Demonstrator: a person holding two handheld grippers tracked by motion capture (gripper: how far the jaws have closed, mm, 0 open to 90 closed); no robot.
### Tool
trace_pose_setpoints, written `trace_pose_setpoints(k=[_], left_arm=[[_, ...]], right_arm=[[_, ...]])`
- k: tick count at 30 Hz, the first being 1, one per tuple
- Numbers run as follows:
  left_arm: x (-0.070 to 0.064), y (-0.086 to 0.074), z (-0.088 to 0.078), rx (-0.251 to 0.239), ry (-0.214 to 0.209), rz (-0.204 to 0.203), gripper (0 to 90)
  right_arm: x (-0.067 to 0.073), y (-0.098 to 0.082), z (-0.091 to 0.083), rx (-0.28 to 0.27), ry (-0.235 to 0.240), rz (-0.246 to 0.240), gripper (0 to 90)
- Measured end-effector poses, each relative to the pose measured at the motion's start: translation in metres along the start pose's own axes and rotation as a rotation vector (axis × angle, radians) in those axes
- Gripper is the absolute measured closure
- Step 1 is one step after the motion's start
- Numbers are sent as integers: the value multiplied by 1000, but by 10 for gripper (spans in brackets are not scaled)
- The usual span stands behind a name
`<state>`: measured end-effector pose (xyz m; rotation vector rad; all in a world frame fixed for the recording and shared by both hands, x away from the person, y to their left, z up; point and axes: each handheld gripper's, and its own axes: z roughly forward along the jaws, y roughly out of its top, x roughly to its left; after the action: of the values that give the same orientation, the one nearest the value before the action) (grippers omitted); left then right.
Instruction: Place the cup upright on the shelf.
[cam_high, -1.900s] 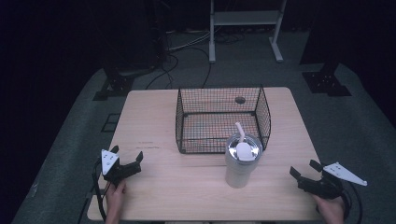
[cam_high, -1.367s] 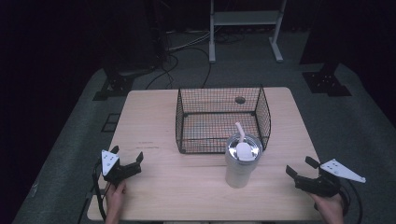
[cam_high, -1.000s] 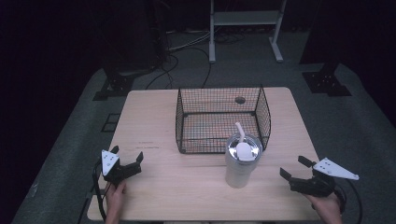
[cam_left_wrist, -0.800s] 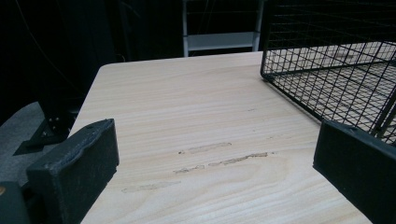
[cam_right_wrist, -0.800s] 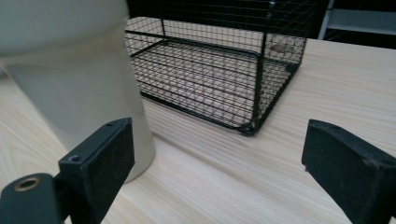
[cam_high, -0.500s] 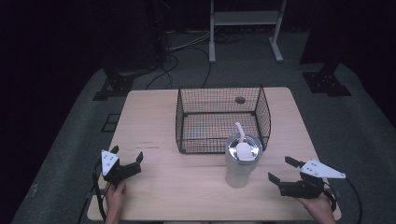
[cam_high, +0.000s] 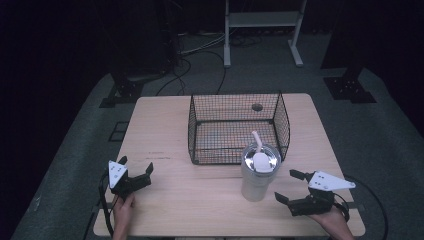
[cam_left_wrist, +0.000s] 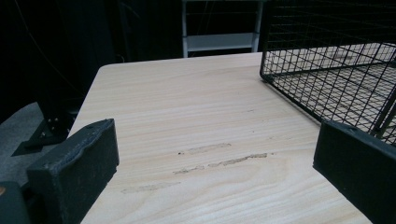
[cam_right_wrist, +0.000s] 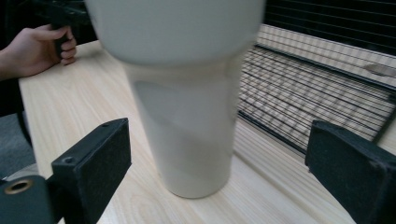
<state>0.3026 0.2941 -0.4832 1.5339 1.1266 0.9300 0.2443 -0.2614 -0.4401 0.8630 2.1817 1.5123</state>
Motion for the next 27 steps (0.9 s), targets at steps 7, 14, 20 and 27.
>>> trace_pose_setpoints(k=[7, 14, 20, 27], left_arm=[[0, 0, 0, 0, 0, 0, 0], [0, 0, 0, 0, -1, 0, 0], [0, 0, 0, -1, -1, 1, 0], [0, 0, 0, -1, -2, 1, 0]], right_arm=[[4, 5, 10, -4, 50, -12, 34], [5, 10, 22, 15, 86, -18, 22], [7, 12, 30, 25, 99, -18, 22], [8, 14, 44, 27, 103, -25, 22]])
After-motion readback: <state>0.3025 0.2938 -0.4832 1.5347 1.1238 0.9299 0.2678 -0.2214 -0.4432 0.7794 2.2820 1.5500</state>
